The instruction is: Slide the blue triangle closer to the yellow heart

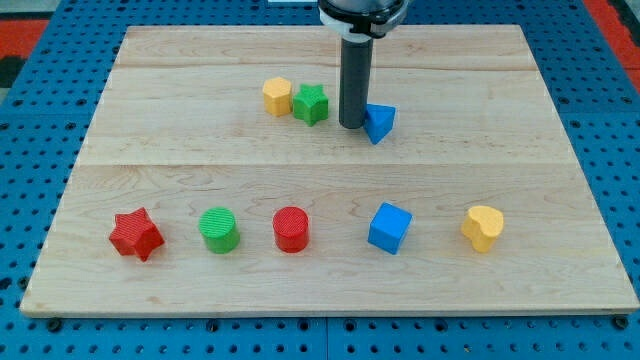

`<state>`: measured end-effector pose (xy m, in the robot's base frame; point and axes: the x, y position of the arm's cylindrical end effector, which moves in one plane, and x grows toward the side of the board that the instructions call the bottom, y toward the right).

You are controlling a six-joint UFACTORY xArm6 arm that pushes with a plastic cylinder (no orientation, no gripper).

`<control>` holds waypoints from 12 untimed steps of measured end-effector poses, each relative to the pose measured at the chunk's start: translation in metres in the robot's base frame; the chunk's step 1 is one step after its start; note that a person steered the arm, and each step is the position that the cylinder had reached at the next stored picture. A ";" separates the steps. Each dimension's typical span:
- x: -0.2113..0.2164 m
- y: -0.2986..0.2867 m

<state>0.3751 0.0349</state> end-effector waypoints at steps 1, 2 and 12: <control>0.001 0.032; 0.018 0.080; 0.086 0.169</control>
<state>0.4612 0.2041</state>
